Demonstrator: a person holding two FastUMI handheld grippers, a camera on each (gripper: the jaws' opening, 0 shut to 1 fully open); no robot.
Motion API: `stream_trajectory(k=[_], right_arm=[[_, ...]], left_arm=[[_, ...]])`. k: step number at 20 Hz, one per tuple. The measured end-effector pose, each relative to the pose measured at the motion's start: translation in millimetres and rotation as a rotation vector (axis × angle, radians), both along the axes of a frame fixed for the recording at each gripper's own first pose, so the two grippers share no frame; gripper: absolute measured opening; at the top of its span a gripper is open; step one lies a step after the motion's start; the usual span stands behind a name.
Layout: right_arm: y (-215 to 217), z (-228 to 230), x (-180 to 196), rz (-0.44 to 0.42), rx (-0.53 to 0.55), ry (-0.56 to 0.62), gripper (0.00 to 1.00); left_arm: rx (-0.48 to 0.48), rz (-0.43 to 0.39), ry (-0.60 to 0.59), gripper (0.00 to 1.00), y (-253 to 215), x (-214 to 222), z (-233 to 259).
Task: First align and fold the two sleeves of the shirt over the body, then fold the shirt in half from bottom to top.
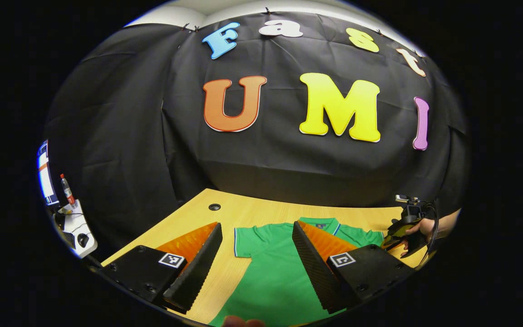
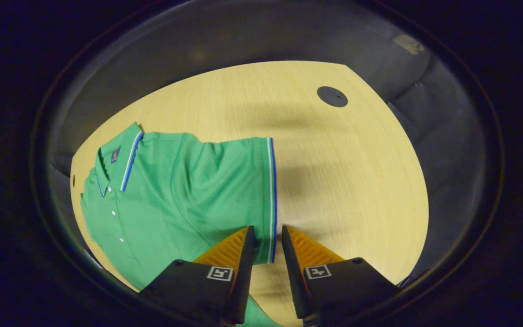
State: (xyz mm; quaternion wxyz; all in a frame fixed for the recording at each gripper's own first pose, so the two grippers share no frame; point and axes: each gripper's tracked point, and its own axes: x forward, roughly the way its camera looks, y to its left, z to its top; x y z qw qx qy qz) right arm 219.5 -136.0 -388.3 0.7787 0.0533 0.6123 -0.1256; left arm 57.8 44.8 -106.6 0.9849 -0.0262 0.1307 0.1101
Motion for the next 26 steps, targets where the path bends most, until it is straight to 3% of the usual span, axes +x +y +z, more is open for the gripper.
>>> stream_trajectory(k=[1, 3, 6, 7, 10, 16, 22, 26], right_arm=[[9.4, 0.8, 6.8, -0.022, 0.027, -0.026, 0.3], [7.8, 0.9, 4.6, -0.023, 0.018, -0.02, 0.07], [5.4, 1.6, 7.5, -0.01, 0.055, -0.03, 0.07], [3.6, 3.0, 7.2, -0.021, 0.069, -0.036, 0.02], [7.3, 18.3, 11.7, -0.058, 0.118, -0.091, 0.02], [37.8, 64.3, 13.2, -0.016, 0.134, -0.183, 0.02], [102.7, 86.9, 23.6, 0.137, 0.121, -0.241, 0.0], [164.5, 70.3, 30.7, 0.264, 0.117, -0.214, 0.02]], left_arm=[[0.001, 0.008, 0.001, 1.0, 1.8, -1.4, -0.1], [0.0, 0.026, 0.004, 1.0, 8.6, -9.6, -2.5], [-0.007, 0.055, 0.003, 1.0, 19.9, -19.6, -3.5], [-0.003, 0.065, 0.004, 1.0, 25.8, -21.5, -4.4], [0.007, 0.09, 0.013, 1.0, 38.9, -28.7, -6.1], [-0.003, 0.082, 0.024, 1.0, 44.3, -37.9, -6.6], [-0.021, 0.085, 0.078, 1.0, 59.9, -63.8, -19.9], [-0.003, 0.129, 0.1, 1.0, 84.2, -87.1, -21.1]])
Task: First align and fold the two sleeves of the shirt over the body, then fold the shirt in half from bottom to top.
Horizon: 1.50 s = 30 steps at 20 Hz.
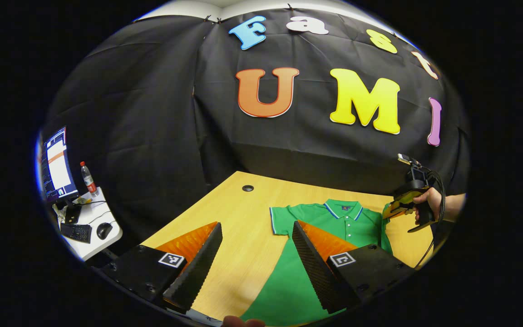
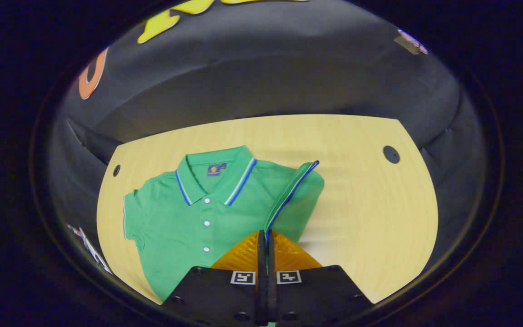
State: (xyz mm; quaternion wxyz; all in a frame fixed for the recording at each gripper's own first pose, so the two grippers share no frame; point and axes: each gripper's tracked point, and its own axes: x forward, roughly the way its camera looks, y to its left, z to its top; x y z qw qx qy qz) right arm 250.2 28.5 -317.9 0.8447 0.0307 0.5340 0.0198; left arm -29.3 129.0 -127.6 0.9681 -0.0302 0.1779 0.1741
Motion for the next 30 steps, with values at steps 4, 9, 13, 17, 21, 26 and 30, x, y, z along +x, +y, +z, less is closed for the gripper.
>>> stream_trajectory(k=[4, 9, 13, 17, 21, 26, 30], right_arm=[[49.0, -34.0, -6.9, 0.024, 0.039, 0.073, 0.02], [69.0, -26.6, -7.7, 0.029, 0.107, 0.049, 0.25], [58.5, 2.6, -26.9, 0.03, 0.113, 0.029, 0.55], [45.3, 61.3, -53.5, 0.071, 0.164, -0.071, 0.82], [14.5, 144.1, -80.2, 0.177, 0.111, -0.363, 0.72], [-17.5, 236.4, -133.9, 0.232, 0.036, -0.686, 0.86], [-45.8, 238.0, -185.8, 0.204, 0.039, -0.652, 0.9]], left_arm=[[0.007, 0.062, 0.011, 0.99, 23.0, -25.4, 0.8], [-0.009, 0.091, 0.017, 1.0, 37.1, -34.7, -4.3], [-0.03, 0.042, 0.01, 1.0, 33.1, -11.2, -5.3], [-0.085, -0.049, -0.009, 1.0, 20.7, 23.2, -3.7], [-0.152, -0.139, -0.05, 1.0, 7.1, 62.9, -3.3], [-0.281, -0.219, -0.09, 0.99, -1.6, 121.9, -9.0], [-0.467, -0.3, 0.094, 0.99, -9.0, 161.7, -55.2]])
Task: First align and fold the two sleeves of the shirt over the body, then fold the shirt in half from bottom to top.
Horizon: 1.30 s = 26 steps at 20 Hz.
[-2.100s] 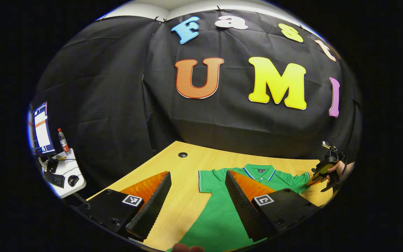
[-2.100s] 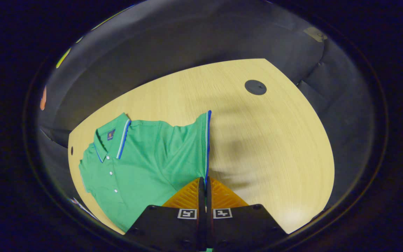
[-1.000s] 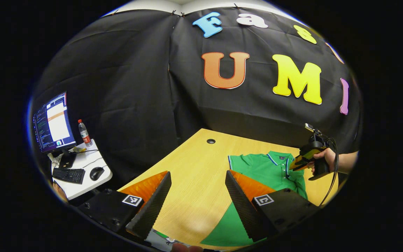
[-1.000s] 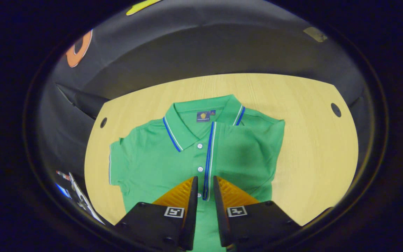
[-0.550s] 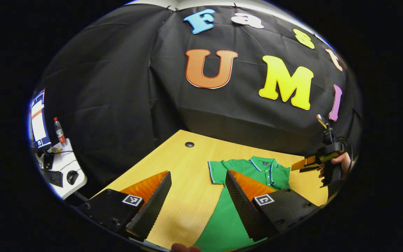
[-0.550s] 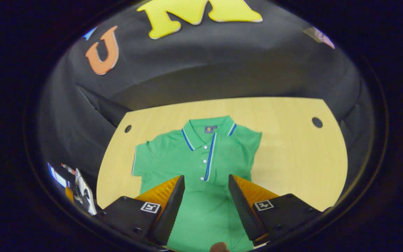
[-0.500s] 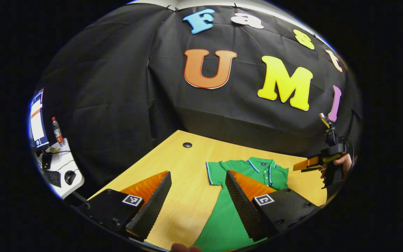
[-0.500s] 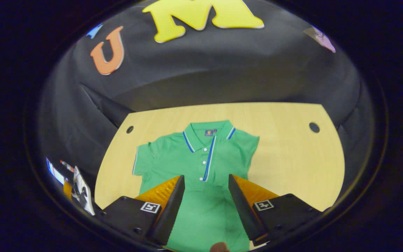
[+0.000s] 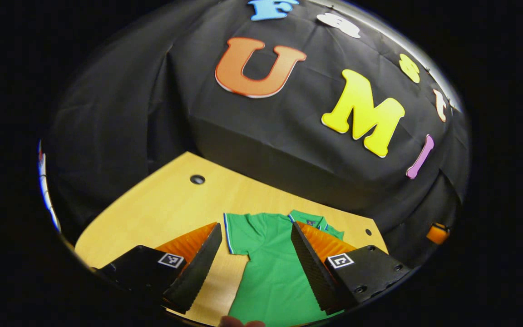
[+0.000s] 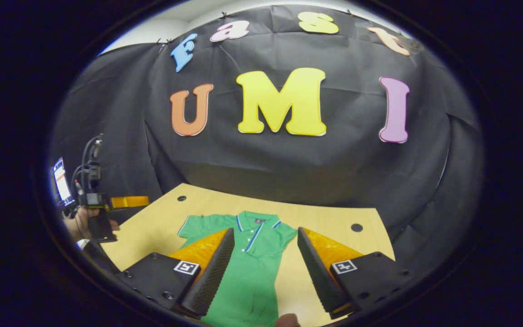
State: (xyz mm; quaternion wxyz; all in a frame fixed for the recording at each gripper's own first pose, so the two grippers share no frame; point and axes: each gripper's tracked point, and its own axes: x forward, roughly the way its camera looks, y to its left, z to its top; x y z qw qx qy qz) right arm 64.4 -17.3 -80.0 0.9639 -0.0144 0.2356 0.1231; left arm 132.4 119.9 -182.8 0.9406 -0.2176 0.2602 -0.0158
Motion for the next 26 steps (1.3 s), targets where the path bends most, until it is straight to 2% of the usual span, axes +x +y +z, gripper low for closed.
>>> stream_trajectory(k=[3, 4, 5, 9, 13, 16, 22, 26], right_arm=[[-33.0, -17.4, -25.7, -0.023, -0.068, 0.034, 0.9], [-40.2, -21.4, -31.1, -0.032, -0.08, 0.042, 0.87], [-51.0, -21.4, -34.5, -0.051, -0.083, 0.047, 0.9], [-88.7, -23.8, -44.0, -0.151, -0.052, 0.081, 0.9], [-105.6, -44.1, -60.4, -0.2, -0.045, 0.151, 0.9], [-117.2, -54.1, -68.6, -0.233, -0.058, 0.18, 0.9], [-125.3, -69.6, -71.9, -0.292, -0.033, 0.236, 0.9], [-126.7, -74.9, -72.3, -0.32, -0.013, 0.255, 0.9]], left_arm=[[-0.159, -0.031, 0.204, 0.99, 0.0, 17.7, -33.1], [-0.194, -0.028, 0.264, 0.99, 0.7, 28.8, -43.1], [-0.219, -0.024, 0.322, 0.99, 2.4, 36.7, -54.3], [-0.28, -0.058, 0.522, 0.98, 7.4, 54.2, -85.5], [-0.234, -0.084, 0.69, 0.97, 20.2, 62.6, -131.8], [-0.2, -0.11, 0.755, 0.97, 15.9, 70.1, -153.5], [-0.137, -0.194, 0.8, 0.93, -1.7, 79.4, -166.7], [-0.039, -0.218, 0.835, 0.88, -7.6, 81.5, -176.2]])
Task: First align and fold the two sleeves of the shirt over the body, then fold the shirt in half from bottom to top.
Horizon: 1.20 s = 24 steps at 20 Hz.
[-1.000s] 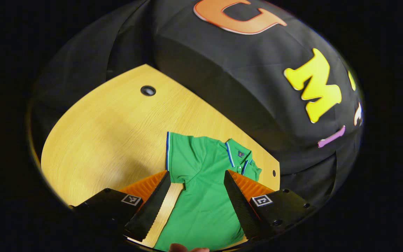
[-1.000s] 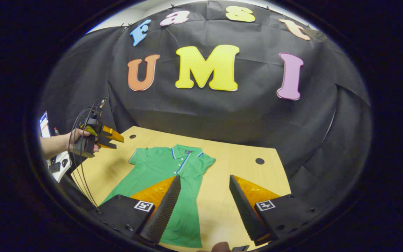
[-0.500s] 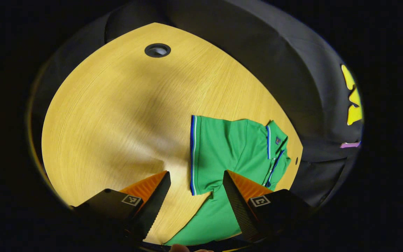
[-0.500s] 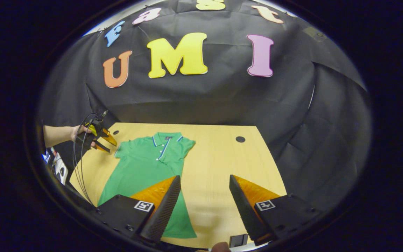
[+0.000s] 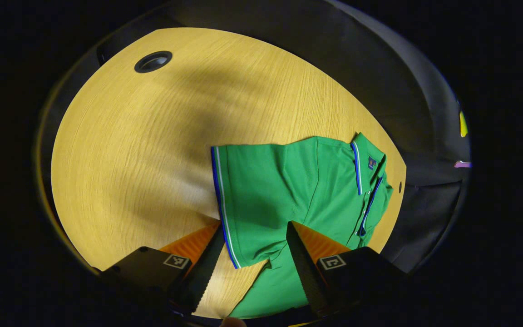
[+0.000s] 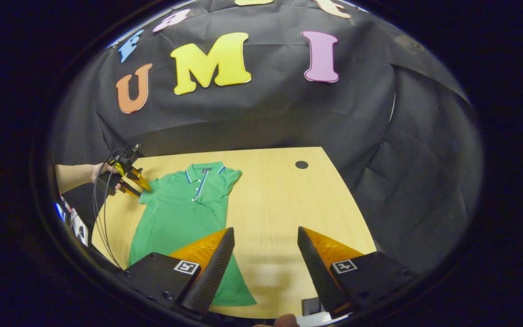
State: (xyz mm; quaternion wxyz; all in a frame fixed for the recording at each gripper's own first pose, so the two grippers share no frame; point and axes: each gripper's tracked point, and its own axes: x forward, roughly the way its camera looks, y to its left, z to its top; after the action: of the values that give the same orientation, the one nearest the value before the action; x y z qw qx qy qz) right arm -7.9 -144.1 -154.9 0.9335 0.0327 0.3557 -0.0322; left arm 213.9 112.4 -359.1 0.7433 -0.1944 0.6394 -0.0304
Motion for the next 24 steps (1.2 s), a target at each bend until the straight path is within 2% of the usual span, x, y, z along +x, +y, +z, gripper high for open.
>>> stream_trajectory(k=[2, 4, 5, 6, 7, 9, 16, 20, 24], right_arm=[[-2.1, -5.1, -1.5, -0.014, 0.005, 0.006, 0.9], [-4.4, -14.1, -2.3, -0.03, 0.006, 0.018, 0.9], [-5.4, -17.9, -3.1, -0.041, 0.012, 0.028, 0.9], [-6.9, -21.1, -5.1, -0.053, 0.02, 0.037, 0.9], [-8.0, -22.0, -6.0, -0.064, 0.024, 0.043, 0.9], [-11.5, -20.0, -7.8, -0.072, 0.011, 0.035, 0.9], [4.4, -15.1, -14.4, -0.031, 0.021, 0.013, 0.9], [-1.9, -10.8, -27.6, -0.03, 0.003, -0.008, 0.9], [-18.9, -12.0, -50.9, -0.091, 0.02, -0.01, 0.9]], left_arm=[[0.045, -0.008, 0.008, 0.58, 5.7, 0.4, -1.9], [0.099, 0.004, 0.024, 0.42, 14.2, -0.8, -4.9], [0.092, 0.004, 0.02, 0.2, 13.2, -0.1, -2.2], [0.078, 0.008, 0.026, 0.18, 8.0, -3.0, -4.2], [0.076, 0.021, 0.022, 0.11, 6.6, -1.8, -1.3], [0.07, 0.026, -0.023, 0.05, 5.2, 4.8, 8.1], [0.113, -0.082, -0.177, 0.04, -24.7, 13.5, 51.2], [0.119, -0.166, -0.202, 0.04, -69.9, 16.4, 56.8], [0.155, -0.24, -0.181, 0.04, -116.5, 19.3, 37.7]])
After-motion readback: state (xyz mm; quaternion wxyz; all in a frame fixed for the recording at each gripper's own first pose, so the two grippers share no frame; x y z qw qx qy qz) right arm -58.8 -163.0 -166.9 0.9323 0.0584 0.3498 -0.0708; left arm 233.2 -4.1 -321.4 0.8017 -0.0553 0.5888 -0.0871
